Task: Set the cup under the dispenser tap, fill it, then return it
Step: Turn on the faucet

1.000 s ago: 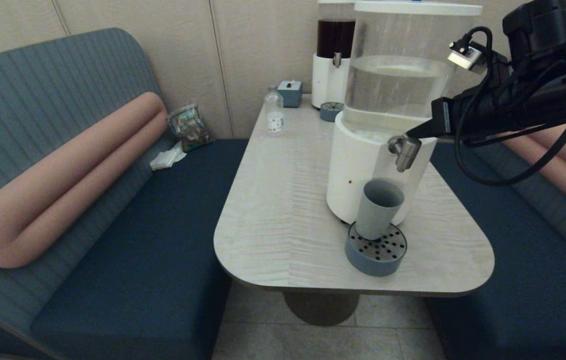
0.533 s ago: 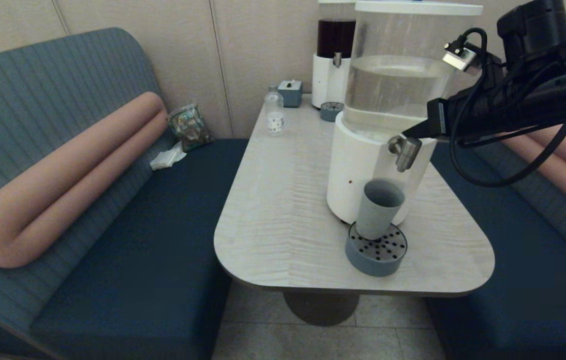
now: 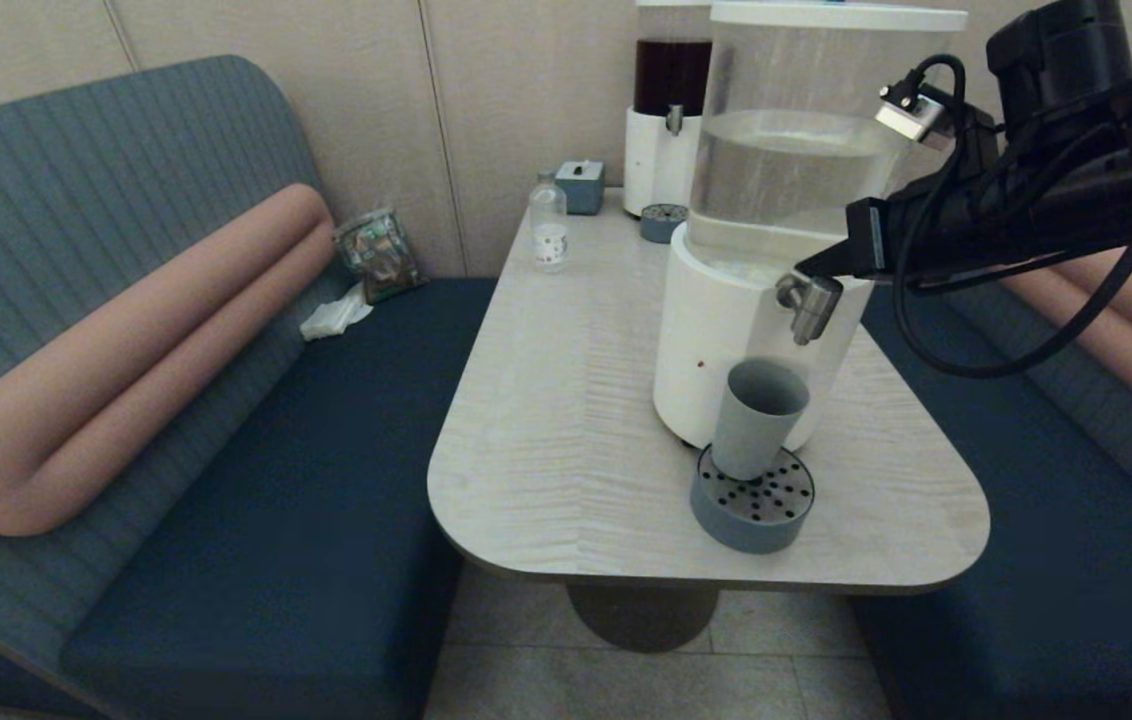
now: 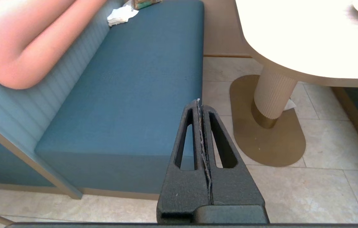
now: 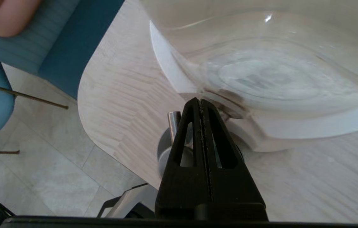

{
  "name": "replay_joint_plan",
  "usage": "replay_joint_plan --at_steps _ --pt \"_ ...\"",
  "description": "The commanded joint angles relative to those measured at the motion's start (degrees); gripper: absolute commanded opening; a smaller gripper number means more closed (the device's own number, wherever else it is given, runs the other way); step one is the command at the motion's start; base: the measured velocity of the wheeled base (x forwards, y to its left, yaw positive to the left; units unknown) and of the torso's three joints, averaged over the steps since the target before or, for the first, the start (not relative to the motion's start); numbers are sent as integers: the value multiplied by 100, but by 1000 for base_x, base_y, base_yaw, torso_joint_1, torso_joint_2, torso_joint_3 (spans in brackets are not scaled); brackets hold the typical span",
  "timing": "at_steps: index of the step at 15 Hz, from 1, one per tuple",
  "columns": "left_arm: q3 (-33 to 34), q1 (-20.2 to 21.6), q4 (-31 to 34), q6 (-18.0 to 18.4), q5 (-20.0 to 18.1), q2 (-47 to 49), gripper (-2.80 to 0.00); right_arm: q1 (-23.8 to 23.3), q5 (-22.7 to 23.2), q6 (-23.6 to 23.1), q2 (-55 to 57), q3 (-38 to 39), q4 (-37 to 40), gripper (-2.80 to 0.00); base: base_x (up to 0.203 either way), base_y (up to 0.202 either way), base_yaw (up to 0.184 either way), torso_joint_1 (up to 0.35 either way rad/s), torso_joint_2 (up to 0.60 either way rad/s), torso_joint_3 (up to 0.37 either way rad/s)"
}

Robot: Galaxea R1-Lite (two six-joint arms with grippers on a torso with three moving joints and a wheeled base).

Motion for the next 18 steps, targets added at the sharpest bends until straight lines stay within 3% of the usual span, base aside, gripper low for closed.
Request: replay_joint_plan --at_steps 1,18 --pt "9 2 2 -1 4 9 -280 10 22 5 -26 1 38 -280 0 0 0 0 0 0" --pt "9 2 2 -1 4 9 -280 89 40 -18 -107 10 7 -280 0 0 0 0 0 0"
